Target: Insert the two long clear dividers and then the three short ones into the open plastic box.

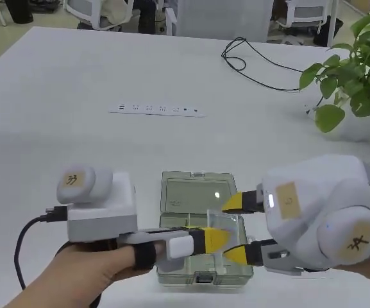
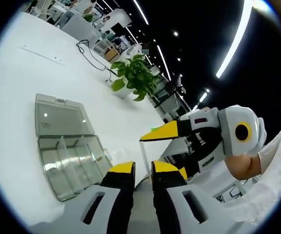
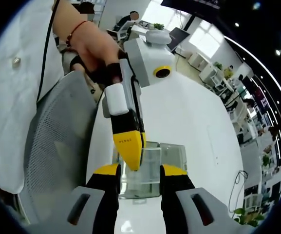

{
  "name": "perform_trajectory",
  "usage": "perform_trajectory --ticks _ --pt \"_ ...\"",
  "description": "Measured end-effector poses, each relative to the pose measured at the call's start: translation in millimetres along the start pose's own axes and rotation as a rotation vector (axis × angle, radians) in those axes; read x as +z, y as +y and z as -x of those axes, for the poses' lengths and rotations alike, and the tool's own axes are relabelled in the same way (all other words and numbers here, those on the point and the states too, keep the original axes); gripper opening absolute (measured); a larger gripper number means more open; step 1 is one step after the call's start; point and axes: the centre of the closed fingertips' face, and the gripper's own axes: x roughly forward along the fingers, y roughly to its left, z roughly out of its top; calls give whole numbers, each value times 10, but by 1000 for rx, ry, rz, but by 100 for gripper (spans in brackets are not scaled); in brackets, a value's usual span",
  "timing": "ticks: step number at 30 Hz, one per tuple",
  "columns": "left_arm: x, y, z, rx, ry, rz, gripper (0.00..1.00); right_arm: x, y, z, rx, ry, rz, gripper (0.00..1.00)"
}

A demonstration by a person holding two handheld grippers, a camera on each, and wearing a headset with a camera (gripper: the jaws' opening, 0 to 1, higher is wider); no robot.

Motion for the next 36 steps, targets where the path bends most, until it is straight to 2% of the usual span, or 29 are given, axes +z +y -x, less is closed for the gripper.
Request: perform_trajectory --ticks 5,17,25,29,31,34,35,36 --pt "-2 -29 -7 -17 0 -3 0 2 0 -1 -1 2 1 33" --pt "3 -33 5 -22 -19 50 0 13 -3 0 -7 1 16 33" --pt "13 -20 22 -19 -29 30 0 43 -55 34 -19 -16 -5 36" --pt "-30 -12 47 -16 -5 -59 0 61 -105 106 1 -62 -75 36" --pt "-61 -22 60 -21 16 -149 0 48 -126 148 23 -79 -100 34" --pt "-126 -74 76 -46 48 -247 0 63 -108 204 86 -119 -154 31" --pt "-161 -117 82 -71 64 -294 0 67 -94 229 120 -136 -186 30" --pt "-187 -137 89 -76 77 -316 0 71 -82 246 145 -146 -203 28"
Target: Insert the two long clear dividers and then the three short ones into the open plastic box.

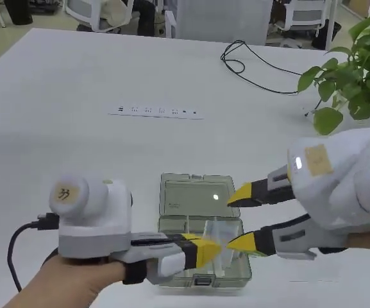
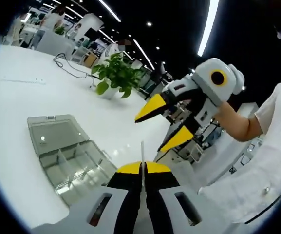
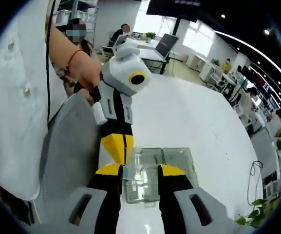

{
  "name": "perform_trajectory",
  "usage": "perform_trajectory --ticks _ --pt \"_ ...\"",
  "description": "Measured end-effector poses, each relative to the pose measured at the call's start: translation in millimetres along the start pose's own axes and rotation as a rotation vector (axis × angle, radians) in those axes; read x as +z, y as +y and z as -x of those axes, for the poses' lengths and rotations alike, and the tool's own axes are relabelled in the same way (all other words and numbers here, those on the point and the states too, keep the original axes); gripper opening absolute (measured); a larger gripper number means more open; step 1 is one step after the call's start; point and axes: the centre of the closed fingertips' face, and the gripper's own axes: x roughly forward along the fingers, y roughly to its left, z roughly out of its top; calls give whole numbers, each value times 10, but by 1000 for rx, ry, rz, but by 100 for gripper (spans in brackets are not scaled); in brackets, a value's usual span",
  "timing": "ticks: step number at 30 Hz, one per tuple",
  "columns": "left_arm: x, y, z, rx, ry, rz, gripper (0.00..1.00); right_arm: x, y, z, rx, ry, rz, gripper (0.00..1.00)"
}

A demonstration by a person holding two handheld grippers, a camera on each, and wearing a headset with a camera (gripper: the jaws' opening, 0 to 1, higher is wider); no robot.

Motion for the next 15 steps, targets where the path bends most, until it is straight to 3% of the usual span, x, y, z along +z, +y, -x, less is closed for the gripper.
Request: perform_trajectory --ticks 4,8,15 --pt "-31 -105 3 -43 27 -120 0 41 161 51 164 -43 -87 22" --pt "-29 -220 3 -90 36 -231 0 23 233 45 263 -46 -126 18" --pt "-20 -332 31 -147 28 -283 0 81 359 60 382 -60 -166 11"
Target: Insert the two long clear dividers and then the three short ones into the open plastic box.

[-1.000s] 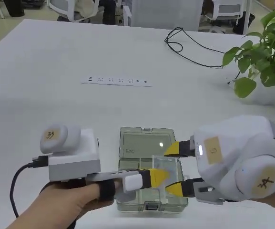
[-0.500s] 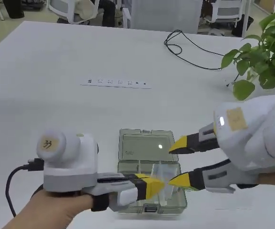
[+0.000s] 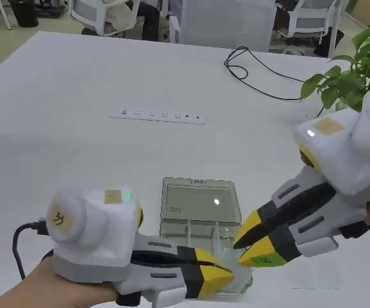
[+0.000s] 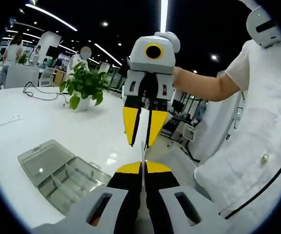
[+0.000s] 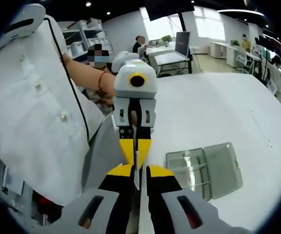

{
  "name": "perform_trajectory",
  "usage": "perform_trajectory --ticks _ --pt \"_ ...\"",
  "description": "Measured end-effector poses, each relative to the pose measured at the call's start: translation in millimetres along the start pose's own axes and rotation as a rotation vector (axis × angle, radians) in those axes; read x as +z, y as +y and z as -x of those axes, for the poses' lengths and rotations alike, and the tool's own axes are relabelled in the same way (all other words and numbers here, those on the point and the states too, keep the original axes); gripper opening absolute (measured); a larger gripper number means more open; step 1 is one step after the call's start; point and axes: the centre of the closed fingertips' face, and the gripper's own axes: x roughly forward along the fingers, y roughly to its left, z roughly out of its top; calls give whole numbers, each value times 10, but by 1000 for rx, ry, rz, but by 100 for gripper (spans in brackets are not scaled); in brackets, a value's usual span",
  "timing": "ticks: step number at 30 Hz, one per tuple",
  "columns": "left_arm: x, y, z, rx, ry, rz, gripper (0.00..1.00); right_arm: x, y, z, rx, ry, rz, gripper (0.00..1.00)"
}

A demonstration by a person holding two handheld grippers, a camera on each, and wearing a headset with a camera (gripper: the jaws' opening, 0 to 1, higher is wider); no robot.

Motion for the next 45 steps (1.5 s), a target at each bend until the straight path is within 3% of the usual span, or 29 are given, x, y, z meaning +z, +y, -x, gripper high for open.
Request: perform_trajectory --ticks 7,16,45 --pt "15 -37 16 -17 -11 -23 0 -1 129 -61 61 11 -6 7" --pt "17 -65 26 -29 -18 -38 0 11 182 -105 92 11 -10 3" --pt "-75 -34 87 9 4 -46 1 3 122 -120 80 -2 -3 3"
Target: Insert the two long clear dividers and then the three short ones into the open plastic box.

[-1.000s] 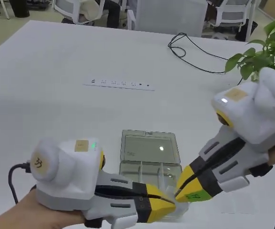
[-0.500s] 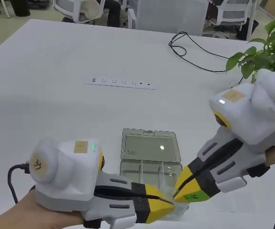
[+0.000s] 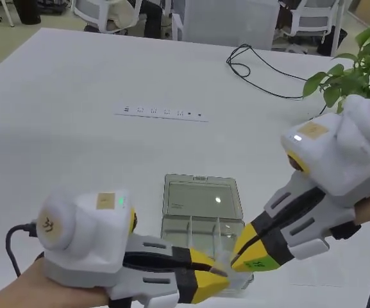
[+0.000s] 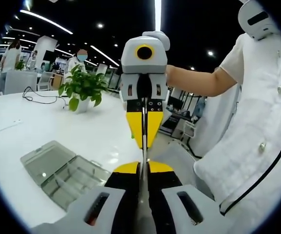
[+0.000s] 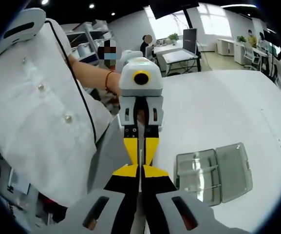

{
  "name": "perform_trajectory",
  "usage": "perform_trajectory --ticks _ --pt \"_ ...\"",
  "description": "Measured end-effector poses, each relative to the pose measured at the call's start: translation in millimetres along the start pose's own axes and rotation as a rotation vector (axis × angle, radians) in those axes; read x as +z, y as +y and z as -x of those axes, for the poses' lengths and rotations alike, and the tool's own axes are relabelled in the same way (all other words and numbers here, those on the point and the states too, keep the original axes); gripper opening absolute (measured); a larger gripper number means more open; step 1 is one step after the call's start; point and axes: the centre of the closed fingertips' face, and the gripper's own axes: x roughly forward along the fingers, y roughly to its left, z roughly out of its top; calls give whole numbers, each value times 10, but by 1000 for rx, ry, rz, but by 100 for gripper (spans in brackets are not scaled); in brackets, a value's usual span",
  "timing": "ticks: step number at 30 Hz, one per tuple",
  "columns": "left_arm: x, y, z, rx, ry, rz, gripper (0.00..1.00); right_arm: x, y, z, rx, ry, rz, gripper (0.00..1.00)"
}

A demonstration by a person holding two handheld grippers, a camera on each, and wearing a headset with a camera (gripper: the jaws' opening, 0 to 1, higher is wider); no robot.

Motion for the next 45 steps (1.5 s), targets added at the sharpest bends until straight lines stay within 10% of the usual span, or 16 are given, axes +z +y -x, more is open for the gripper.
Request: perform_trajectory --ticks 21,45 --pt "-140 234 232 112 30 18 22 146 -197 75 -99 -60 17 3" --pt "-400 524 512 243 94 42 52 181 -852 -52 -235 -67 38 3"
